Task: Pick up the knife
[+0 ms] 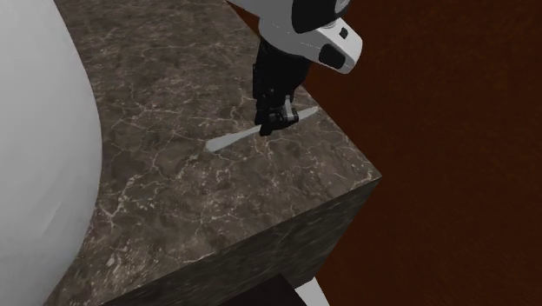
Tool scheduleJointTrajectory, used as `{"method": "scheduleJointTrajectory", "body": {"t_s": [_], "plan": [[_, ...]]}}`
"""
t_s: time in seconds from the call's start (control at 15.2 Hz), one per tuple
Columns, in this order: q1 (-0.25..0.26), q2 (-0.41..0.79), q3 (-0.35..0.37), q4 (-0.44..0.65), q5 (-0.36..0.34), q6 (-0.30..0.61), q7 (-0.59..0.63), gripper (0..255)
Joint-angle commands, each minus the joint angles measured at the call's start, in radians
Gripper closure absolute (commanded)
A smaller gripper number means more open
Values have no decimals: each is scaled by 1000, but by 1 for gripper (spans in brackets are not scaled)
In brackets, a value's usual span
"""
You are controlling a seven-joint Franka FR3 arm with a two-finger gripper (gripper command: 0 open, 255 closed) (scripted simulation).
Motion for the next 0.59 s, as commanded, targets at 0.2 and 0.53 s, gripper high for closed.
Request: {"method": "scheduleJointTrajectory", "body": {"t_s": [0.2,0.53], "plan": [[-3,13,-8,76,-8,-63,16,255],[-5,23,-12,127,-12,-102,28,255]]}}
